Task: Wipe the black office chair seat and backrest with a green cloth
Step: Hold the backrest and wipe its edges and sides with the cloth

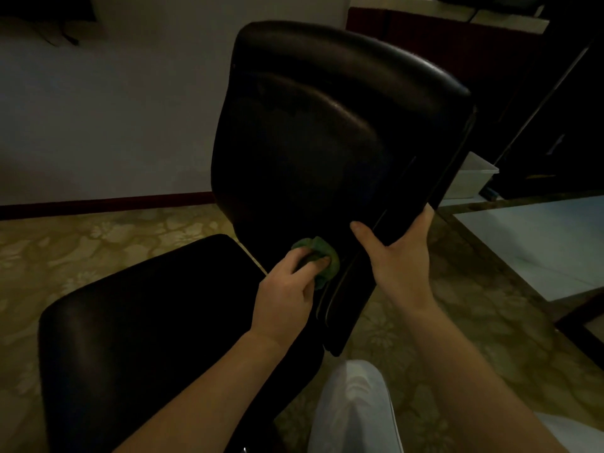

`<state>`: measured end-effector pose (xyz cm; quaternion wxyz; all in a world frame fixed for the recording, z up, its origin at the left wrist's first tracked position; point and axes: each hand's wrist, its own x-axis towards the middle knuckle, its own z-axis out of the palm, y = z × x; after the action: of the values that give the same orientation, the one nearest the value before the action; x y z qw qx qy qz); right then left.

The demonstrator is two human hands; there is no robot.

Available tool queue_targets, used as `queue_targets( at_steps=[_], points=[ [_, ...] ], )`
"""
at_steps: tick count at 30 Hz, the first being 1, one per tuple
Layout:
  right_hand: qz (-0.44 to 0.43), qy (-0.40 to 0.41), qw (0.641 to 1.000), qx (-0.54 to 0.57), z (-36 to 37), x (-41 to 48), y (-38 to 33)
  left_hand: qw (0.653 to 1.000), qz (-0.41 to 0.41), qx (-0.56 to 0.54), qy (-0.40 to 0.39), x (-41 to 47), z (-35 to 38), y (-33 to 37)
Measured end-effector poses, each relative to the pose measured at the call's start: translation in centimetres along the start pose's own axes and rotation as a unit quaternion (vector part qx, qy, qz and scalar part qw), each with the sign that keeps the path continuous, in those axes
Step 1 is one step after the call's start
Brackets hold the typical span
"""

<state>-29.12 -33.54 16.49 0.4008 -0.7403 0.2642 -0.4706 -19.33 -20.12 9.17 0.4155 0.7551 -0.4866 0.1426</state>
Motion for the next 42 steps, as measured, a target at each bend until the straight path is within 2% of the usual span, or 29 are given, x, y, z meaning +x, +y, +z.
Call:
queue_targets(
  at_steps=[7,17,22,27,36,39,42],
  points=[
    [0.012,-0.025,0.998,-0.063,-0.5,0.5,-0.2,1.0,0.009,-0.003,-0.018,2.3,-2.1,0.2],
    [0.019,-0.032,0.999,-0.035,-0.7,0.4,-0.1,0.999,0.026,-0.036,0.032,2.8,-1.5,1.4],
    [0.022,-0.048,0.998,-0.014,-1.1,0.0,0.4,0.997,0.068,0.037,0.009,0.1,-0.2,0.8],
    [0.028,-0.067,0.997,-0.012,-1.2,0.1,0.6,0.995,0.063,0.074,-0.024,-1.7,0.3,-1.2],
    [0.035,-0.077,0.996,-0.001,-1.1,-0.2,1.2,0.998,0.031,-0.017,0.043,3.9,-2.1,2.6],
    [0.041,-0.08,0.996,0.006,-1.3,-0.2,1.1,0.998,0.003,-0.04,0.042,4.2,-1.7,3.3],
    [0.042,-0.081,0.996,-0.001,-1.3,-0.2,1.2,0.999,0.012,-0.017,0.028,2.2,-0.7,2.3]
  ],
)
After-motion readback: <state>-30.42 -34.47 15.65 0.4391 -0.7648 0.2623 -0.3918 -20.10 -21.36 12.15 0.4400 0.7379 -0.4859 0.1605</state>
